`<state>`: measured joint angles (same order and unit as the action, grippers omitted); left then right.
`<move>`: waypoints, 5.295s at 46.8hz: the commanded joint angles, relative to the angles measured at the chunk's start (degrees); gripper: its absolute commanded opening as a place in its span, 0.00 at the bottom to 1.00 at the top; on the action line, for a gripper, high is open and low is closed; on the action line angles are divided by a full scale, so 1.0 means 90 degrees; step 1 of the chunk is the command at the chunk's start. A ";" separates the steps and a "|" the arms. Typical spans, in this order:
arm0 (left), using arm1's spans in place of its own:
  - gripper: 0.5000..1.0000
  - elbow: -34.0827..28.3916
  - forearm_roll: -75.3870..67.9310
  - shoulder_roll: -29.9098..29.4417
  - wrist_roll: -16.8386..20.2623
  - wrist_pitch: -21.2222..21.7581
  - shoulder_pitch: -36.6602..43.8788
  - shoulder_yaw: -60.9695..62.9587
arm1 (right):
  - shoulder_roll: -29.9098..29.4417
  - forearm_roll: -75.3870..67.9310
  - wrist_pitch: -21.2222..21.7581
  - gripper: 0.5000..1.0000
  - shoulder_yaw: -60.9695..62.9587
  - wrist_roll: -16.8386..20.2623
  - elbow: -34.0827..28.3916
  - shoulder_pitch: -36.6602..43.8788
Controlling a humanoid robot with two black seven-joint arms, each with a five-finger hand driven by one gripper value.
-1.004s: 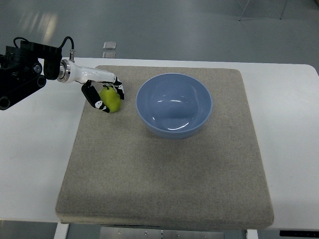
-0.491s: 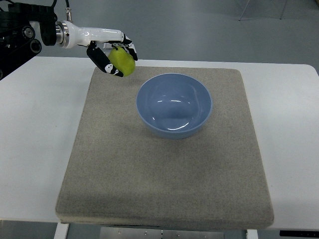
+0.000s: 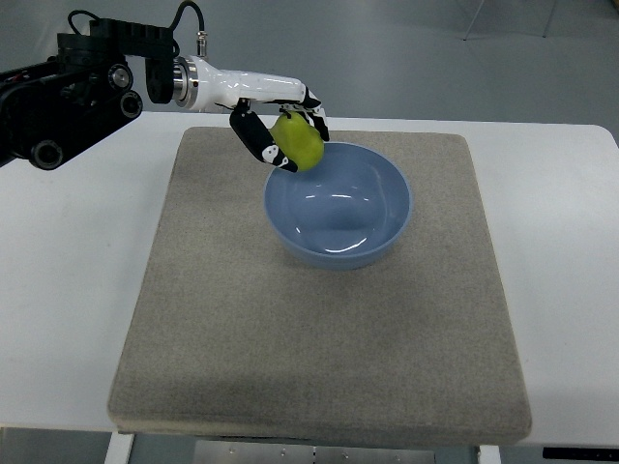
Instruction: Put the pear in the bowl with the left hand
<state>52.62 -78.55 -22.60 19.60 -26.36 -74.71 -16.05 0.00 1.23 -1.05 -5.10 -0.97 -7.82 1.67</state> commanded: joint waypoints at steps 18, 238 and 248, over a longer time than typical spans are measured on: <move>0.00 0.0013 -0.0110 0.0821 -0.0010 0.0028 0.0508 0.0054 | 0.0000 0.0000 0.0000 0.85 0.0000 0.0001 0.0000 0.0000; 0.98 -0.4098 1.0642 0.1417 -0.1240 0.0633 0.1925 -0.1489 | 0.0000 0.0000 0.0000 0.85 0.0000 0.0001 0.0000 0.0000; 0.98 -0.4098 1.0652 0.1378 -0.1240 0.0673 0.1915 -0.1528 | 0.0000 -0.0020 0.0049 0.85 0.0000 0.0001 -0.0010 0.0000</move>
<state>15.66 17.26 -9.90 8.44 -20.33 -57.40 -29.77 0.00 1.22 -1.04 -4.98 -0.97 -7.82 1.67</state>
